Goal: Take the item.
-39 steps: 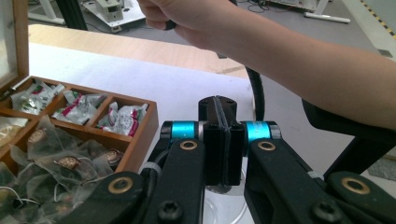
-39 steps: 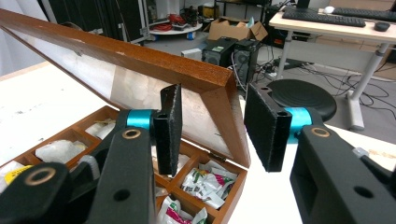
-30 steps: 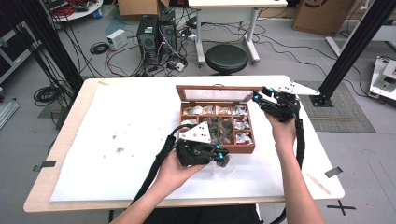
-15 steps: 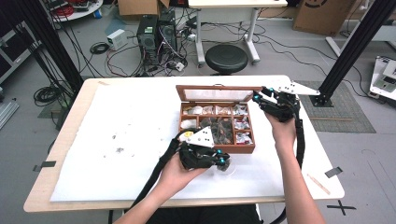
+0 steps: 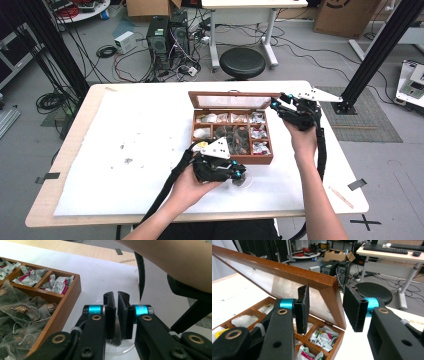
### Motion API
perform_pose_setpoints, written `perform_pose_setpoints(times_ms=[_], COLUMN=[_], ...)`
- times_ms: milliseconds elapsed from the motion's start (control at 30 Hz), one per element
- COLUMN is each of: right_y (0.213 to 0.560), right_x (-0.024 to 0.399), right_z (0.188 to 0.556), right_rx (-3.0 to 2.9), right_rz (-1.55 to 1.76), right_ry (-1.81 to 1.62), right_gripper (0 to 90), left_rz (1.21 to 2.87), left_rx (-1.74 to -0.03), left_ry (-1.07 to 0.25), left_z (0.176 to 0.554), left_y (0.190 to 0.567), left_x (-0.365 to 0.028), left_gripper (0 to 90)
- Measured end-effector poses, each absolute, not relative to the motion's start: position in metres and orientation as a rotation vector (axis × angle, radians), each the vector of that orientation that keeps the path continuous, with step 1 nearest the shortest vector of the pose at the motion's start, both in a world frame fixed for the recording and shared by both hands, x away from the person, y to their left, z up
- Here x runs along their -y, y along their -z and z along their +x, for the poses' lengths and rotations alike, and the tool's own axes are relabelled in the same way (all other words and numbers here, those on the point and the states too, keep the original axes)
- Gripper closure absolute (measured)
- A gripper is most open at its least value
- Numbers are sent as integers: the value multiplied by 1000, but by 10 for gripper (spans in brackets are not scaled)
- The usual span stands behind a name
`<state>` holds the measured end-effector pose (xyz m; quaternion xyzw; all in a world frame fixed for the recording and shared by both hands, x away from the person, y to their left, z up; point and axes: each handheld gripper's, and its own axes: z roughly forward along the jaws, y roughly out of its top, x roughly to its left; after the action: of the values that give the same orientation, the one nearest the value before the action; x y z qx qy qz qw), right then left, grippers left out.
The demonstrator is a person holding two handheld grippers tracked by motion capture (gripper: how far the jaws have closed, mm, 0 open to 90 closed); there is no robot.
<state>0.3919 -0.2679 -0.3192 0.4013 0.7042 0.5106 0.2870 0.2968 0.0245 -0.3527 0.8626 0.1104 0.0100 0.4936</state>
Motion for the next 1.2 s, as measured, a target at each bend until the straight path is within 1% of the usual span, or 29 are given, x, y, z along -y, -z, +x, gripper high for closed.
perform_pose_setpoints(times_ms=[200,300,367,400,433,600,767,800,833,867,900,933,967,1000,1033,1100,1167,1200], right_y=[319,319,319,319,320,320,320,320,321,321,321,321,322,322,322,322,322,322], right_x=[268,268,268,268,268,268,267,267,266,266,265,265,265,265,265,265,265,265], right_z=[392,392,392,392,392,392,394,394,395,395,396,396,397,397,397,397,398,398], right_rx=[-1882,-1882,-1881,-1881,-1878,-1882,-1871,-1871,-1874,-1874,-1877,-1877,-1875,-1876,-1876,-1872,-1872,-1872], right_rz=[1072,1073,1073,1073,1076,1075,1086,1086,1085,1085,1085,1085,1086,1089,1091,1091,1091,1091], right_ry=[-1365,-1366,-1367,-1367,-1373,-1369,-1383,-1383,-1380,-1380,-1375,-1375,-1375,-1379,-1380,-1385,-1387,-1387], right_gripper=[580,580,580,580,580,577,577,577,577,577,577,577,577,577,577,577,577,577], left_rz=[2075,2063,2056,2048,2029,2000,1963,1963,1952,1952,1939,1939,1899,1899,1896,1890,1862,1862], left_rx=[-296,-309,-315,-316,-331,-330,-358,-358,-376,-376,-395,-395,-430,-430,-455,-469,-490,-490], left_ry=[-43,-71,-95,-101,-111,-129,-177,-177,-211,-211,-245,-245,-243,-243,-266,-273,-286,-286], left_z=[297,297,297,297,297,297,297,297,297,297,299,299,300,300,302,302,303,303], left_y=[351,348,346,345,343,339,338,338,339,339,340,340,343,343,344,345,343,343], left_x=[-27,-33,-38,-41,-48,-63,-89,-89,-100,-100,-112,-112,-124,-124,-135,-140,-155,-155], left_gripper=[668,631,562,562,534,527,466,454,444,431,416,412,411,406,401,371,371,370])
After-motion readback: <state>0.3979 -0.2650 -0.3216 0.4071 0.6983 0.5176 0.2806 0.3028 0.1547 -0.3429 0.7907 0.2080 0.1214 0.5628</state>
